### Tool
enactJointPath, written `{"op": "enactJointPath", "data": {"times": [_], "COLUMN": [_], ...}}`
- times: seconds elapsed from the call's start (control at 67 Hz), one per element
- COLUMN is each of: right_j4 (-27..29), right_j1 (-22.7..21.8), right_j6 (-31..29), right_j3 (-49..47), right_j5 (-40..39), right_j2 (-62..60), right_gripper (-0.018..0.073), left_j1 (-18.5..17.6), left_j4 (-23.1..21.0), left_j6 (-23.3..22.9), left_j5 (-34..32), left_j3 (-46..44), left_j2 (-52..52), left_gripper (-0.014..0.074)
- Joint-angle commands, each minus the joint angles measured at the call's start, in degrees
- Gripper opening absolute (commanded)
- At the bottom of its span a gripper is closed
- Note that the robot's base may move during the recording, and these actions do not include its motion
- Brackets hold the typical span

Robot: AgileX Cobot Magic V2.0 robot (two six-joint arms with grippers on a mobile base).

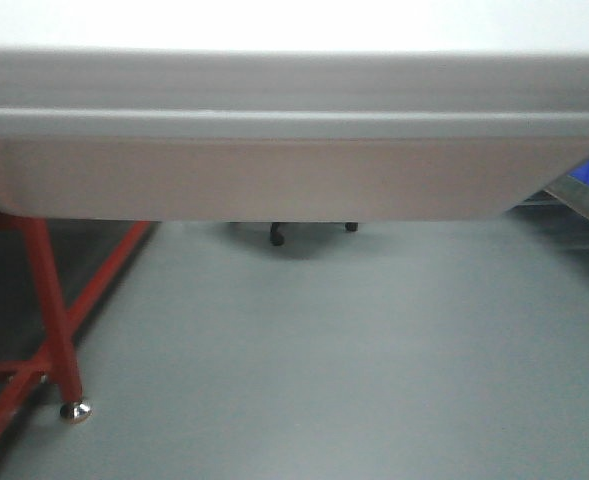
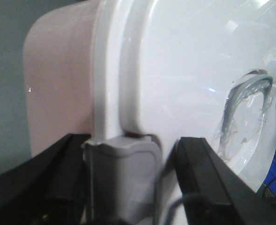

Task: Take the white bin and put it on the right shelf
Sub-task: 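Carry the bin with both grippers while driving toward the shelf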

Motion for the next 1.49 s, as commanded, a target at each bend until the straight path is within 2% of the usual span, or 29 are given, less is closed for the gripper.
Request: {"op": "enactJointPath", "data": {"times": [0.0, 1.478], "right_j4": [13.68, 13.68], "right_j1": [0.73, 0.73], "right_j6": [-0.23, -0.23], "right_j3": [-1.83, -1.83], "right_j5": [3.64, 3.58], "right_j2": [-0.57, -0.57], "right_gripper": [0.0387, 0.0387], "left_j1": [-1.16, -1.16], "left_j4": [-10.34, -10.34], "left_j6": [0.57, 0.57], "left_j5": [7.11, 7.11], "left_j3": [-1.56, -1.56], "left_j2": [-0.47, -0.47], "left_gripper": [0.0250, 0.0250]}}
